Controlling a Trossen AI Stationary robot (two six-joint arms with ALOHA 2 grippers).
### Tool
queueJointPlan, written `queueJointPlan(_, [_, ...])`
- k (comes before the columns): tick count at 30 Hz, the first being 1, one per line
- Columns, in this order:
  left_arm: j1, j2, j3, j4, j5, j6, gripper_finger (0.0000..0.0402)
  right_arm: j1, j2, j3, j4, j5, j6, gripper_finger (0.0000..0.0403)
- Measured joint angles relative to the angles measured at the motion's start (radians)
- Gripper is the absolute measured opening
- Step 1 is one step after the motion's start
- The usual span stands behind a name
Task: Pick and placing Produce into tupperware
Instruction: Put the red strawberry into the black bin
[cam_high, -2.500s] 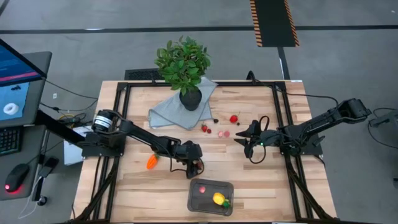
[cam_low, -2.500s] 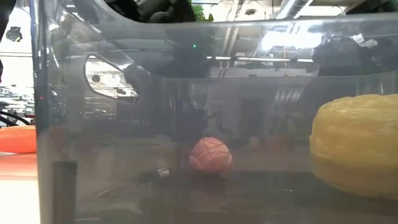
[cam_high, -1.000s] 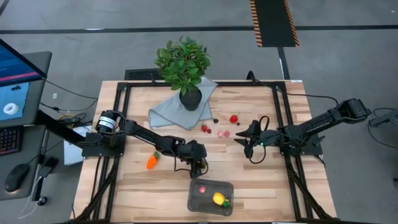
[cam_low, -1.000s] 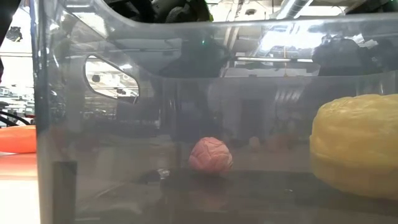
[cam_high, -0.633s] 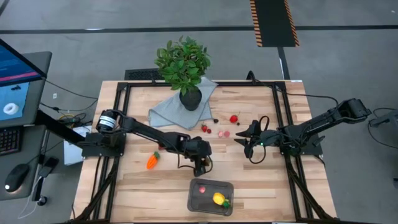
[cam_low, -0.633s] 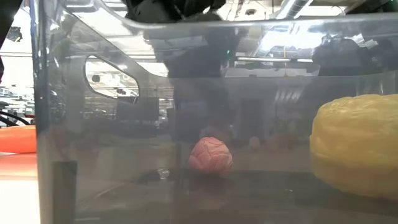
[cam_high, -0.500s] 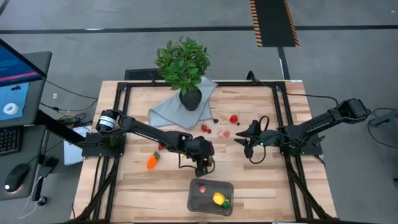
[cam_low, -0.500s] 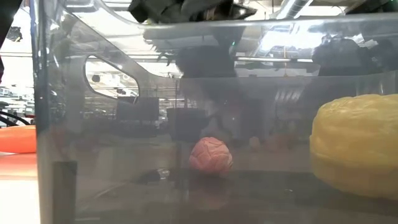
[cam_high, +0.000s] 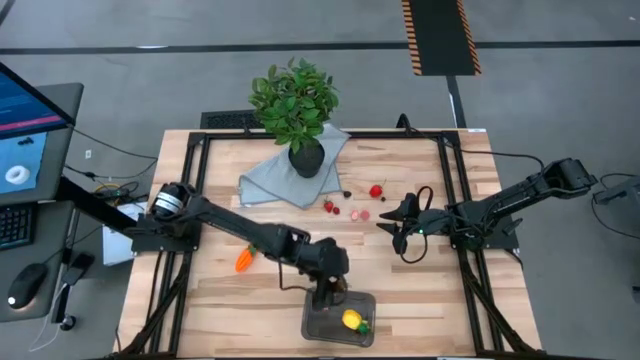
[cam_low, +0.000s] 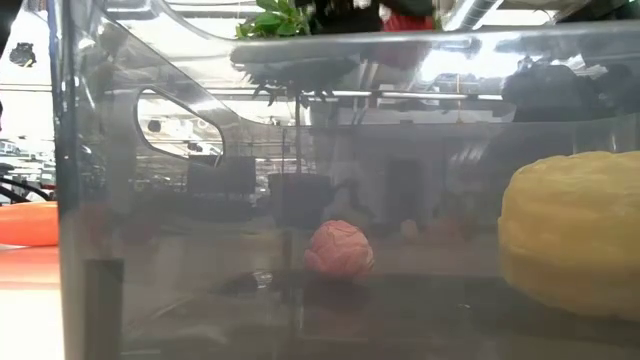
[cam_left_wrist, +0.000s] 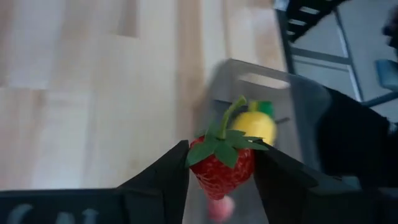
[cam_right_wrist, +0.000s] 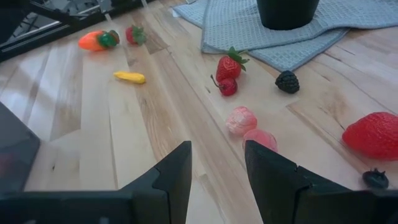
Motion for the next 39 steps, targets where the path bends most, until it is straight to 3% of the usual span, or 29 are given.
queueJointPlan(11, [-0.13,0.0,0.0,0.009,-0.127,-0.087,0.015,0.0,0.0,0.0,0.002,0.0,0.007,0.0171])
queueJointPlan(17, [-0.17,0.027,-0.01,0.047,-0.137,-0.117,0.0143,0.0,0.0,0.0,0.003,0.0,0.007,0.0171])
queueJointPlan(27, [-0.181,0.13,-0.011,0.054,-0.171,-0.155,0.0147,0.036,0.0,-0.001,0.017,-0.003,0.007,0.0171])
queueJointPlan(39, [-0.185,0.13,-0.01,0.028,-0.218,-0.15,0.0175,0.039,0.0,-0.001,0.022,0.003,0.007,0.0171])
